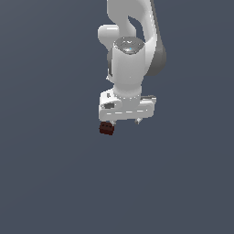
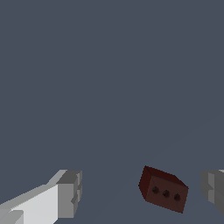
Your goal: Pick up the object and move it to a goal position.
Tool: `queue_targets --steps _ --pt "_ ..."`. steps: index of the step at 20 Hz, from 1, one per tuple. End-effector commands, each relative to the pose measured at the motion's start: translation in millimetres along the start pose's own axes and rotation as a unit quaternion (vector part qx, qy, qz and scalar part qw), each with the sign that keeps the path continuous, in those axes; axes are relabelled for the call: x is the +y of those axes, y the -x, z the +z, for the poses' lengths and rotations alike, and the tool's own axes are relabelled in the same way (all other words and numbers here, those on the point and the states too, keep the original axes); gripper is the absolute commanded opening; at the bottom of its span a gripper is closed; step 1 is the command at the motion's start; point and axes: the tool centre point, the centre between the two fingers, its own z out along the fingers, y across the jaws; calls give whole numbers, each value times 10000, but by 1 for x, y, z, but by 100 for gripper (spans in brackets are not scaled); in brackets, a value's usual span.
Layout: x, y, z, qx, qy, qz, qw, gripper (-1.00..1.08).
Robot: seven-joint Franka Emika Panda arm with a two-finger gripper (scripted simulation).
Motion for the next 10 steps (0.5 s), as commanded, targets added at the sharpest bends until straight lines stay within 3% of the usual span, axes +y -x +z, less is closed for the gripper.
queue_targets --steps 1,10 --pt "0 0 1 -5 1 -15 10000 100" --pt "8 6 10 -30 21 -395 9992 100"
